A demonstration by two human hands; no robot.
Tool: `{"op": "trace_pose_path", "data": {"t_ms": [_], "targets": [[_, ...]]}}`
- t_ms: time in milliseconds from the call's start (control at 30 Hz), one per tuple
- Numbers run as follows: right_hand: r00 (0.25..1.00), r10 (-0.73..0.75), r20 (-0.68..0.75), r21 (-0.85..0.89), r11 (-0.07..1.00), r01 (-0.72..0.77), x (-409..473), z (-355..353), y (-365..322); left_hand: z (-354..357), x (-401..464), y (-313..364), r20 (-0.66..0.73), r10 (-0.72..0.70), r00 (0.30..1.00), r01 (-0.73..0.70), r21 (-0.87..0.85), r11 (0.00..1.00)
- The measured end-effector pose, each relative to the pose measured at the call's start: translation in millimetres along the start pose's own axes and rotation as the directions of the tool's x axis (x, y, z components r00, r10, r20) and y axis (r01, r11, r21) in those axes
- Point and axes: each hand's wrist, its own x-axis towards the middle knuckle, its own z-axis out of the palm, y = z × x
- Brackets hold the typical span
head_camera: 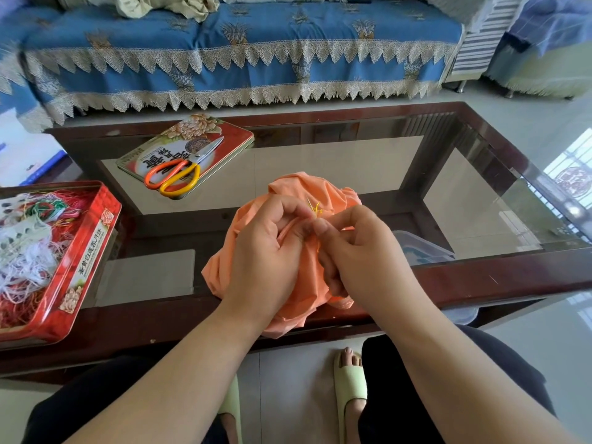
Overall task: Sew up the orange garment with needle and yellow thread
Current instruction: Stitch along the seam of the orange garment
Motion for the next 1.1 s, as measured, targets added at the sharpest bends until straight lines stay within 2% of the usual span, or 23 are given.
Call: {"op": "trace_pose_path", "data": {"t_ms": [167, 267, 333, 567, 633, 700, 733, 833, 933, 1100], "targets": [[0.997, -0.064, -0.036, 0.104, 0.992, 0.068, -3, 3, -4, 2, 0, 5, 0.030, -0.029, 0.999, 0.032, -0.089, 0.996], [0.992, -0.124, 0.005, 0.093, 0.988, 0.123, -5, 3, -6, 0, 2, 4, 0.020, -0.090, 0.996, 0.092, -0.174, 0.981], [0.990, -0.142, 0.017, 0.078, 0.987, 0.141, -6, 3, -6, -2, 4, 2, 0.002, -0.094, 0.996, 0.093, -0.172, 0.981], [0.985, -0.169, 0.023, -0.148, 0.974, 0.171, -3, -9, -10, -3, 0, 8, 0.037, 0.065, 0.997, -0.063, -0.039, 0.997], [0.971, -0.228, -0.070, -0.257, 0.945, 0.203, 2, -19, -10, -4, 1, 8, 0.031, 0.049, 0.998, -0.047, -0.043, 0.998], [0.918, -0.335, -0.210, -0.381, 0.893, 0.239, 10, -28, -13, -6, 3, 8, 0.029, 0.044, 0.999, -0.043, -0.031, 0.999], [0.904, -0.362, -0.228, -0.439, 0.867, 0.237, 15, -31, -17, -7, 4, 7, 0.036, 0.045, 0.998, -0.044, -0.033, 0.998], [0.962, -0.267, -0.058, -0.511, 0.836, 0.201, 27, -29, -30, -7, 4, 6, 0.078, 0.036, 0.996, -0.031, -0.069, 0.997], [0.982, -0.149, 0.114, -0.440, 0.879, 0.184, 32, -23, -34, -6, 4, 6, 0.135, 0.004, 0.991, 0.009, -0.095, 0.995], [0.986, -0.048, 0.158, -0.239, 0.967, 0.086, 39, -27, -37, -8, 4, 6, 0.198, -0.036, 0.980, 0.064, -0.133, 0.989]]}}
